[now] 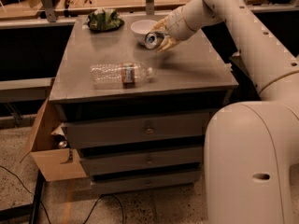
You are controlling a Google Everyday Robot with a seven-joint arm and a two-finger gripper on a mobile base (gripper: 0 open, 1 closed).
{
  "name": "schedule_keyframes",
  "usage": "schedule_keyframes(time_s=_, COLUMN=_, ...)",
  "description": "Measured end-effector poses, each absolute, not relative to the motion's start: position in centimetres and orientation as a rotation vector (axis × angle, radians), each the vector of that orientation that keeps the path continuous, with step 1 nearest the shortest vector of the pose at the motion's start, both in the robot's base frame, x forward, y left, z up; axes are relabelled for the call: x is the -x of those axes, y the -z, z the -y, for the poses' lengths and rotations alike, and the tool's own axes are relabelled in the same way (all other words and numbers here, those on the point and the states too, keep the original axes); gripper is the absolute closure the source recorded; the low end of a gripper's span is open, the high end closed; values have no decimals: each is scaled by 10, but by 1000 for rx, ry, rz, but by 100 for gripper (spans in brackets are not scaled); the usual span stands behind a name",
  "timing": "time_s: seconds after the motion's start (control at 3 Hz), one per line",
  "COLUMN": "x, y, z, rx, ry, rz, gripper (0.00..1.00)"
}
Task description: Move redbull can near white bowl
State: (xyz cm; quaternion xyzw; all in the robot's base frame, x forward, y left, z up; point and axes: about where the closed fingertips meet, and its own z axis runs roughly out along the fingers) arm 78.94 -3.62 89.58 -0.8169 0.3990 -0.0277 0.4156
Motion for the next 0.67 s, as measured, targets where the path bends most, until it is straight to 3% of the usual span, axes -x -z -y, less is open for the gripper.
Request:
schedule_keyframes(time_s=0.33, x=-794, y=-897, z=31, rx=2051, ry=78, rz=-998, gripper=6)
schedule_keyframes(time_s=0.67, x=-796, y=-898, z=30, rx=2052, ry=85, rz=-998, gripper=0)
